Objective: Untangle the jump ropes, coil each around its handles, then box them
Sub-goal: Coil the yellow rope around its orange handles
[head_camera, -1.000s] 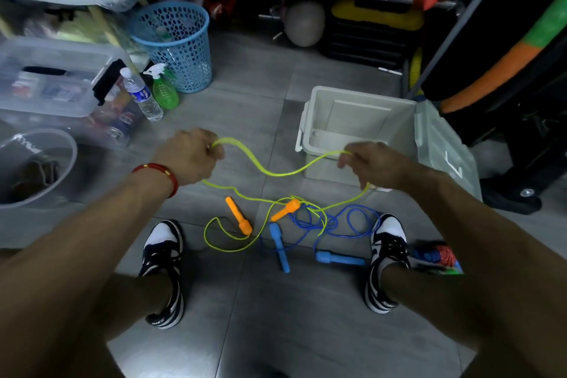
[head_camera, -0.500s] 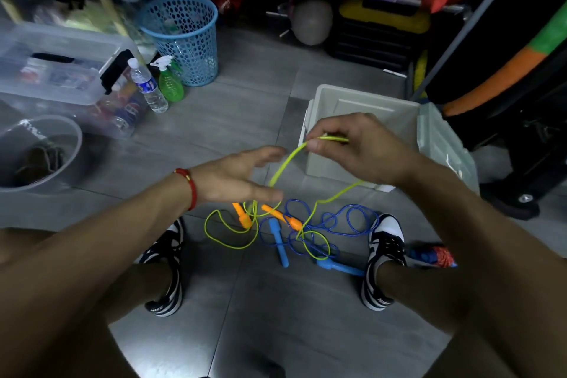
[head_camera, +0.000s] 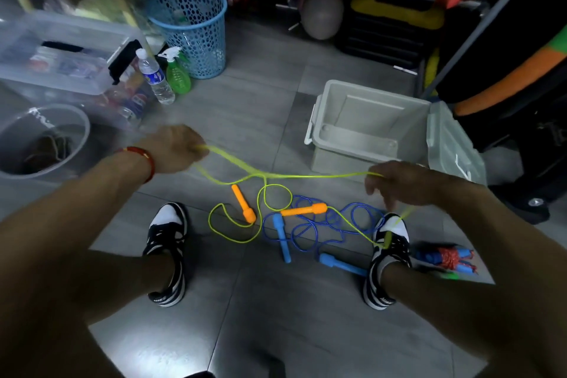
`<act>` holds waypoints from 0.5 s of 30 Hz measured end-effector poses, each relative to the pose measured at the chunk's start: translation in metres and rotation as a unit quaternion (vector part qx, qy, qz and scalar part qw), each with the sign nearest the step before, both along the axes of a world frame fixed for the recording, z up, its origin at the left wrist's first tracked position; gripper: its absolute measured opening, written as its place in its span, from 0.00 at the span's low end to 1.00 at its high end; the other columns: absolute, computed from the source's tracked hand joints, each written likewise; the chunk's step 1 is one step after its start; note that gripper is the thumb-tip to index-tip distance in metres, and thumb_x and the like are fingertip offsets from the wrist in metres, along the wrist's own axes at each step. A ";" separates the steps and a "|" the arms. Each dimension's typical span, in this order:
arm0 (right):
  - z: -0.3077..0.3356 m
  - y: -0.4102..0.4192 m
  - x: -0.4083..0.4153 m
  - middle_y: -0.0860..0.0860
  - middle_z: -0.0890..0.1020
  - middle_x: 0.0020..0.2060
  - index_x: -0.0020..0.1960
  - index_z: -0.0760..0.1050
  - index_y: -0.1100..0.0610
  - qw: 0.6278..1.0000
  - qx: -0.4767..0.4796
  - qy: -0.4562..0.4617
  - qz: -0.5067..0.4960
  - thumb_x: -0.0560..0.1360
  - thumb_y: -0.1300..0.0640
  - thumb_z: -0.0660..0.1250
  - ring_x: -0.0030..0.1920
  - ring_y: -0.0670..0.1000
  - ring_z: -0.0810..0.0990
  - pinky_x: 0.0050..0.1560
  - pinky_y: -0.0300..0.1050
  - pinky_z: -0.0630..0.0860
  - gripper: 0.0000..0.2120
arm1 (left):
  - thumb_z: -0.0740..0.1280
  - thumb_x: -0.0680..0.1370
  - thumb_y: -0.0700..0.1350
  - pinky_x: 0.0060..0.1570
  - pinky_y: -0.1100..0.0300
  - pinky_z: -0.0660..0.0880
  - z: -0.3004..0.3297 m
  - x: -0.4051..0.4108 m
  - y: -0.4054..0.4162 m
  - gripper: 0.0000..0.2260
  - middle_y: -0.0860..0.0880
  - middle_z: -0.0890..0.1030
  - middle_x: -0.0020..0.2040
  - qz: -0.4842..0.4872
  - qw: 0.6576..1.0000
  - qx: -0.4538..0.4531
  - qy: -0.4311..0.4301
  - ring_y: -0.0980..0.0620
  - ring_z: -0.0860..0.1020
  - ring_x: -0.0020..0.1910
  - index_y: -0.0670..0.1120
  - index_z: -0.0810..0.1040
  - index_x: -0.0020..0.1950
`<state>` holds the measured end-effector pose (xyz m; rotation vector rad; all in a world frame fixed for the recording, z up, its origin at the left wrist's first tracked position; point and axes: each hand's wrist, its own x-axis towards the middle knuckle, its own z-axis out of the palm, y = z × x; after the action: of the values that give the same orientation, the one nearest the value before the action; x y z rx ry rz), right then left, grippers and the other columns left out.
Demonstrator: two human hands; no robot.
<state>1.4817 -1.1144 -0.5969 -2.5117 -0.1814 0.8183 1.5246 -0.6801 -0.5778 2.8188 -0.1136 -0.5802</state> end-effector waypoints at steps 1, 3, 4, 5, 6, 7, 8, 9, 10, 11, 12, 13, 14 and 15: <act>0.005 0.008 -0.001 0.54 0.76 0.30 0.40 0.77 0.51 0.999 0.032 -0.038 -0.004 0.82 0.58 0.60 0.29 0.57 0.80 0.33 0.47 0.77 0.14 | 0.69 0.80 0.47 0.66 0.59 0.66 -0.004 -0.010 -0.010 0.17 0.42 0.78 0.66 -0.034 0.999 0.028 0.021 0.45 0.75 0.68 0.44 0.77 0.67; 0.023 0.035 -0.003 0.50 0.77 0.33 0.42 0.78 0.50 0.990 0.065 -0.115 0.048 0.82 0.47 0.60 0.32 0.56 0.80 0.35 0.42 0.76 0.14 | 0.70 0.78 0.51 0.69 0.64 0.61 -0.003 -0.030 -0.036 0.32 0.45 0.67 0.77 -0.103 0.994 -0.018 0.039 0.47 0.66 0.75 0.48 0.62 0.79; 0.033 0.051 -0.005 0.47 0.78 0.34 0.43 0.78 0.49 0.982 0.067 -0.147 0.095 0.81 0.42 0.59 0.35 0.52 0.80 0.38 0.41 0.75 0.16 | 0.71 0.77 0.53 0.69 0.65 0.60 -0.001 -0.038 -0.049 0.36 0.49 0.64 0.78 -0.138 0.987 -0.075 0.038 0.51 0.64 0.76 0.52 0.57 0.81; 0.043 0.065 -0.009 0.45 0.79 0.34 0.44 0.78 0.48 0.975 0.065 -0.168 0.129 0.80 0.40 0.58 0.37 0.47 0.79 0.41 0.41 0.75 0.17 | 0.71 0.77 0.55 0.69 0.66 0.60 0.003 -0.047 -0.063 0.37 0.54 0.63 0.78 -0.157 0.976 -0.141 0.050 0.55 0.64 0.76 0.56 0.56 0.81; 0.053 0.079 -0.012 0.43 0.78 0.34 0.46 0.78 0.48 0.969 0.075 -0.184 0.144 0.81 0.40 0.59 0.37 0.43 0.78 0.43 0.40 0.74 0.16 | 0.72 0.76 0.57 0.69 0.65 0.63 0.008 -0.053 -0.076 0.37 0.58 0.64 0.77 -0.162 0.961 -0.210 0.077 0.60 0.64 0.74 0.60 0.56 0.80; 0.060 0.090 -0.015 0.42 0.79 0.34 0.47 0.79 0.48 0.964 0.089 -0.202 0.148 0.82 0.42 0.60 0.38 0.42 0.77 0.44 0.39 0.73 0.14 | 0.71 0.76 0.57 0.68 0.65 0.66 0.013 -0.058 -0.087 0.36 0.62 0.67 0.75 -0.159 0.944 -0.267 0.111 0.64 0.66 0.73 0.62 0.57 0.79; 0.064 0.099 -0.017 0.42 0.80 0.35 0.48 0.79 0.49 0.958 0.100 -0.226 0.148 0.82 0.44 0.61 0.39 0.43 0.77 0.44 0.38 0.72 0.13 | 0.71 0.76 0.57 0.66 0.64 0.70 0.018 -0.059 -0.096 0.31 0.63 0.71 0.72 -0.150 0.927 -0.313 0.142 0.66 0.68 0.70 0.63 0.62 0.76; 0.069 0.107 -0.019 0.44 0.80 0.36 0.48 0.79 0.50 0.951 0.112 -0.253 0.142 0.82 0.44 0.61 0.39 0.45 0.77 0.42 0.38 0.72 0.13 | 0.70 0.78 0.56 0.65 0.60 0.73 0.019 -0.058 -0.102 0.23 0.60 0.77 0.67 -0.151 0.915 -0.338 0.159 0.62 0.73 0.68 0.61 0.69 0.72; 0.072 0.110 -0.018 0.46 0.80 0.35 0.47 0.79 0.51 0.945 0.121 -0.275 0.132 0.82 0.44 0.61 0.38 0.46 0.77 0.40 0.37 0.71 0.14 | 0.68 0.80 0.55 0.64 0.51 0.76 0.021 -0.055 -0.106 0.14 0.57 0.82 0.61 -0.164 0.911 -0.343 0.157 0.54 0.78 0.64 0.58 0.76 0.65; 0.071 0.108 -0.015 0.46 0.78 0.33 0.45 0.79 0.51 0.942 0.129 -0.285 0.121 0.81 0.44 0.62 0.36 0.45 0.76 0.38 0.35 0.69 0.14 | 0.66 0.81 0.54 0.62 0.43 0.76 0.023 -0.048 -0.107 0.07 0.53 0.85 0.54 -0.176 0.914 -0.340 0.134 0.46 0.81 0.58 0.55 0.80 0.56; 0.068 0.101 -0.011 0.45 0.76 0.31 0.43 0.78 0.51 0.944 0.126 -0.283 0.114 0.81 0.44 0.64 0.35 0.44 0.75 0.37 0.33 0.67 0.13 | 0.64 0.82 0.51 0.60 0.42 0.76 0.026 -0.040 -0.105 0.08 0.50 0.86 0.48 -0.179 0.920 -0.332 0.106 0.44 0.83 0.52 0.52 0.82 0.50; 0.062 0.090 -0.006 0.45 0.75 0.29 0.41 0.77 0.51 0.950 0.109 -0.268 0.117 0.80 0.45 0.65 0.34 0.43 0.73 0.36 0.33 0.66 0.13 | 0.63 0.83 0.48 0.59 0.44 0.76 0.030 -0.030 -0.098 0.10 0.49 0.86 0.44 -0.172 0.929 -0.318 0.075 0.46 0.83 0.48 0.50 0.82 0.46; 0.054 0.077 -0.001 0.45 0.74 0.29 0.39 0.75 0.51 0.958 0.079 -0.245 0.126 0.80 0.46 0.66 0.33 0.42 0.73 0.37 0.35 0.66 0.13 | 0.63 0.83 0.45 0.58 0.47 0.77 0.033 -0.019 -0.089 0.11 0.49 0.86 0.42 -0.156 0.939 -0.305 0.043 0.50 0.83 0.45 0.48 0.82 0.44; 0.041 0.061 0.004 0.45 0.76 0.31 0.38 0.75 0.50 0.967 0.037 -0.214 0.130 0.80 0.48 0.66 0.35 0.41 0.74 0.39 0.39 0.68 0.13 | 0.63 0.83 0.43 0.56 0.49 0.77 0.038 -0.010 -0.080 0.11 0.49 0.85 0.41 -0.134 0.947 -0.291 0.007 0.52 0.82 0.43 0.47 0.82 0.44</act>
<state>1.4860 -1.0536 -0.5563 -2.5928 -0.6840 0.3372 1.5144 -0.7600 -0.5400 2.2351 -0.5729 -0.5157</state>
